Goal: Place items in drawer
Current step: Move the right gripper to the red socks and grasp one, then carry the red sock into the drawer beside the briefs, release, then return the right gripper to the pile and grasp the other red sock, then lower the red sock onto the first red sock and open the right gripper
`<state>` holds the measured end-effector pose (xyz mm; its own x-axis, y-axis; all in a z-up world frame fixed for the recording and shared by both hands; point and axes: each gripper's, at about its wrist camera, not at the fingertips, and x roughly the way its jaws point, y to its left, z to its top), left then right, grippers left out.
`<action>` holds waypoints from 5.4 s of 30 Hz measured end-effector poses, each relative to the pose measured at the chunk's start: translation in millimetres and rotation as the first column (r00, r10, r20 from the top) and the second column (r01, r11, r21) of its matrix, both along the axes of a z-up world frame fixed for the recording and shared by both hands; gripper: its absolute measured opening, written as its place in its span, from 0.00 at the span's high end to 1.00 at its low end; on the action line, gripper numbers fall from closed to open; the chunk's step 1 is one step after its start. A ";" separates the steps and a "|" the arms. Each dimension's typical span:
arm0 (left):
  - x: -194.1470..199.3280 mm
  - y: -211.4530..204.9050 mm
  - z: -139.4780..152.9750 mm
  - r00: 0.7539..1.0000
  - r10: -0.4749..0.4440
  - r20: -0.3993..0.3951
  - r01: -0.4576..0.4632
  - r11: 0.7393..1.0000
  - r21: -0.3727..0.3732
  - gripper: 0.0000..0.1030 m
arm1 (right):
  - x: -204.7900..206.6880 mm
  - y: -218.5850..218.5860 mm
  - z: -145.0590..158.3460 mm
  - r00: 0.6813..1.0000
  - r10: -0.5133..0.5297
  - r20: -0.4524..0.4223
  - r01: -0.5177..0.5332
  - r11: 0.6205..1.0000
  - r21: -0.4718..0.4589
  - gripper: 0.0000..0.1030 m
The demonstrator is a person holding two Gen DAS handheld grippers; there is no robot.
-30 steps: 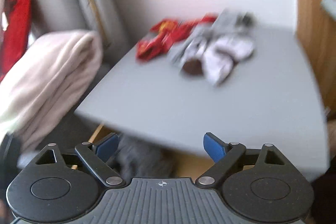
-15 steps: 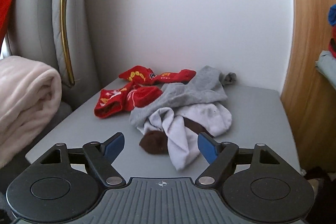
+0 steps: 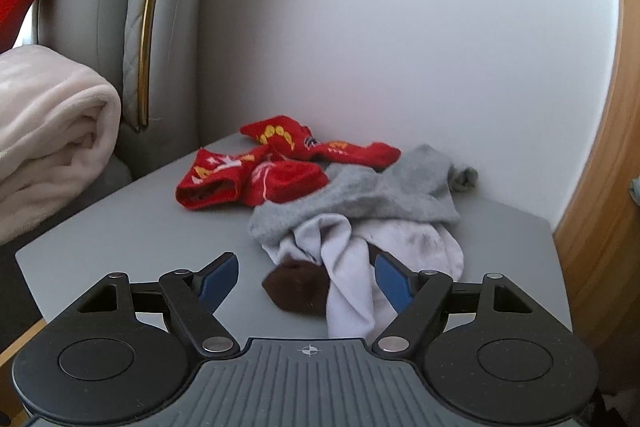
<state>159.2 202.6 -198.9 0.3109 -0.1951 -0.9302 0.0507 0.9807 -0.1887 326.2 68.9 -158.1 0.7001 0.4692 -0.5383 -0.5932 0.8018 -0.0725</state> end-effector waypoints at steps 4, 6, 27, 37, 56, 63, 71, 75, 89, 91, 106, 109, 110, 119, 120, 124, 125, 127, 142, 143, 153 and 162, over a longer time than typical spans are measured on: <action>-0.8 -4.3 1.9 1.000 -0.005 0.010 0.005 1.000 0.021 0.06 | -10.5 -1.5 16.7 0.999 0.038 0.022 -0.039 0.998 0.055 0.31; -1.3 -4.0 2.6 1.000 -0.003 0.011 0.003 1.000 0.022 0.06 | -11.1 1.3 26.2 0.999 0.047 0.025 -0.049 0.994 0.093 0.31; 1.9 -3.5 -0.5 0.999 -0.036 0.020 0.036 0.999 0.008 0.06 | 45.5 113.3 12.6 0.970 0.067 -0.234 -0.066 0.998 0.012 0.95; 2.8 1.2 -5.9 1.000 -0.011 0.006 0.011 0.999 -0.035 0.06 | -45.0 28.3 49.5 0.951 0.181 -0.251 -0.160 0.982 0.104 0.96; 4.2 8.4 -14.9 0.999 0.033 -0.026 -0.035 0.996 -0.087 0.06 | -115.3 -70.1 -1.4 0.875 -0.189 -0.445 0.186 0.981 -0.052 0.96; 5.9 7.6 -13.6 1.000 0.020 -0.020 -0.022 0.997 -0.080 0.06 | -111.5 -52.8 -42.4 0.817 -0.242 -0.523 0.143 0.964 -0.223 0.96; 5.8 7.1 -13.6 1.000 0.018 -0.020 -0.020 0.996 -0.082 0.06 | -112.7 -43.7 -74.8 0.736 -0.288 -0.613 0.086 0.937 -0.337 0.96; 6.0 7.1 -13.9 1.000 0.021 -0.023 -0.023 0.996 -0.088 0.06 | -116.1 -38.2 -82.2 0.731 -0.284 -0.621 0.049 0.929 -0.367 0.95; 4.4 1.8 -10.3 1.000 0.013 -0.009 -0.013 0.998 -0.067 0.06 | -107.8 -46.0 4.6 0.838 -0.093 -0.537 0.128 0.991 0.028 0.72; 4.3 0.9 -9.8 1.000 0.011 -0.007 -0.011 0.998 -0.063 0.06 | -98.9 -41.5 20.2 0.868 -0.078 -0.490 0.120 0.991 0.053 0.72; 9.3 -3.9 -5.1 0.999 -0.043 -0.004 0.042 0.999 -0.020 0.06 | 106.8 81.0 63.1 0.999 -0.049 -0.021 0.046 0.991 -0.126 0.51; 12.6 -3.7 -5.4 0.998 -0.057 -0.009 0.057 0.998 -0.025 0.06 | 151.2 109.3 38.1 0.998 -0.057 -0.016 0.051 0.962 -0.269 0.51; 13.3 -3.4 -5.5 0.998 -0.060 -0.010 0.060 0.998 -0.027 0.06 | 158.9 117.3 31.1 0.999 -0.048 -0.007 0.044 0.949 -0.313 0.51; 14.7 5.6 -7.2 0.998 -0.065 -0.015 0.064 0.994 -0.089 0.06 | 180.4 128.7 5.0 0.996 -0.075 -0.058 0.053 0.948 -0.313 0.96; 14.5 5.2 -7.2 0.998 -0.067 -0.014 0.066 0.994 -0.085 0.06 | 177.5 125.2 10.1 0.997 -0.064 -0.051 0.047 0.959 -0.279 0.96; 12.0 3.2 -6.1 0.998 -0.067 -0.010 0.066 0.995 -0.077 0.06 | 168.4 115.1 36.8 0.998 -0.030 -0.047 0.020 0.980 -0.199 0.97; 11.4 3.1 -6.0 0.998 -0.065 -0.009 0.064 0.995 -0.076 0.06 | 165.7 111.7 44.6 0.998 -0.029 -0.052 0.019 0.984 -0.177 0.97; 11.8 1.7 -6.6 0.998 -0.063 -0.011 0.062 0.995 -0.077 0.06 | 159.3 104.0 63.2 0.996 -0.021 -0.082 0.011 0.992 -0.122 0.97; 4.5 9.5 -13.3 0.999 0.020 -0.035 -0.024 0.992 -0.127 0.06 | -36.7 4.6 103.9 0.930 0.079 -0.358 -0.104 0.993 -0.050 0.97; 4.4 11.4 -15.4 0.999 0.029 -0.044 -0.034 0.990 -0.137 0.06 | -45.5 -3.5 94.3 0.923 0.066 -0.379 -0.089 0.995 -0.043 0.97; 1.7 13.1 -18.0 0.998 0.041 -0.046 -0.048 0.988 -0.146 0.06 | -90.2 -97.7 -16.4 0.758 -0.247 -0.603 0.226 0.968 -0.113 0.97; 2.5 10.4 -15.8 0.999 0.034 -0.041 -0.039 0.989 -0.140 0.06 | -87.9 -87.7 -71.3 0.631 -0.293 -0.718 0.137 0.953 -0.269 0.97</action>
<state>161.7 213.0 -214.7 0.2843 -0.3137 -0.9059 0.0055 0.9455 -0.3256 238.3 -18.8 -229.4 0.0954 0.2035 -0.9744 -0.3202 0.9331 0.1635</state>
